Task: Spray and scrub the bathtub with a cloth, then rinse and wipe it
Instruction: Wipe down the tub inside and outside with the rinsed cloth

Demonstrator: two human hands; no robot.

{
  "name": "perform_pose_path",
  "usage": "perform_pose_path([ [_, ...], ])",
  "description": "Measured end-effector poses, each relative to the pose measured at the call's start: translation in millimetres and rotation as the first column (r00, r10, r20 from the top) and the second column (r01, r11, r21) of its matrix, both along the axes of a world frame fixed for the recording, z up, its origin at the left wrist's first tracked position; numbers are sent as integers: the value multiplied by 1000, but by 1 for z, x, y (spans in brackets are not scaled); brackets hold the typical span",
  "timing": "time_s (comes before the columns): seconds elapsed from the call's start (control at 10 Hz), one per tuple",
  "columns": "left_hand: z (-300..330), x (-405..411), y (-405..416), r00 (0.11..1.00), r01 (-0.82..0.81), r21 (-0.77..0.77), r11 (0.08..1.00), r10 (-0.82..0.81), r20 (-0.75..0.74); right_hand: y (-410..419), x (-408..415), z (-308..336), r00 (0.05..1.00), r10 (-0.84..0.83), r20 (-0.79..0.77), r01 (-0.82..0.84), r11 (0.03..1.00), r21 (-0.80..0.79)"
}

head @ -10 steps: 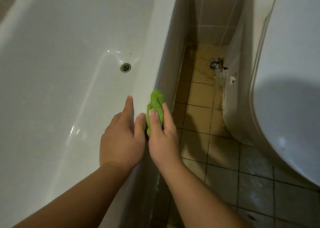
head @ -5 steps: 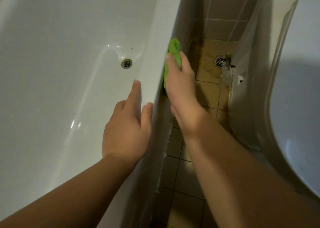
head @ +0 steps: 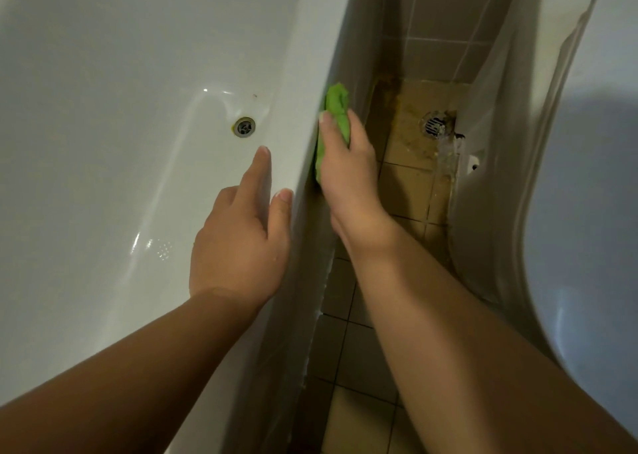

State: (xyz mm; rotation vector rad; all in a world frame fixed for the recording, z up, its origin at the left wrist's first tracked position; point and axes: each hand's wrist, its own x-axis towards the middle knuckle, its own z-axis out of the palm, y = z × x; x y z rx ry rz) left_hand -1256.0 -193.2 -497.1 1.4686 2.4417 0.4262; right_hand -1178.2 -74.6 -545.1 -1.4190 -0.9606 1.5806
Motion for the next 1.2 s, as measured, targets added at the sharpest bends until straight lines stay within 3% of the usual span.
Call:
perform_pose_path([
  [0.1,-1,0,7,1000,2,-8,1000,-2,-6,-44,6,-14,999,43,9,-43,999,-2],
  [0.2,1,3,12,1000,-2,-33,999,2,-7,-89,8,-34,997,72,-33,-75,990,-116],
  [0.3,5,5,16,1000,-7,-51,999,7,-13,-66,3,-55,998,12,-57,-27,959,-281],
  [0.4,4,5,19,1000,-4,-52,999,3,-21,-24,0,-56,999,-25,-33,12,938,-346],
  [0.5,3,4,24,1000,-7,-55,998,6,-18,-11,1,-34,999,-18,-47,6,967,-253],
  [0.7,3,4,37,1000,-16,-75,997,14,-21,-93,18,-28,997,22,-72,-30,992,-123],
  [0.8,6,5,42,1000,-13,-83,996,12,-13,-81,7,-52,960,-166,-226,40,879,-476],
  [0.9,9,5,46,1000,-2,-81,997,1,-13,-38,10,-91,189,-927,-323,36,335,-941],
  [1.0,8,3,51,1000,12,-72,997,-13,-7,9,-3,-104,979,-203,-33,162,860,-484],
  [1.1,9,4,60,999,36,-74,997,-38,-26,12,4,-63,990,-142,19,142,955,-261],
  [1.2,9,4,68,998,42,-100,994,-46,-39,-28,8,-44,996,-89,-20,87,991,-103],
])
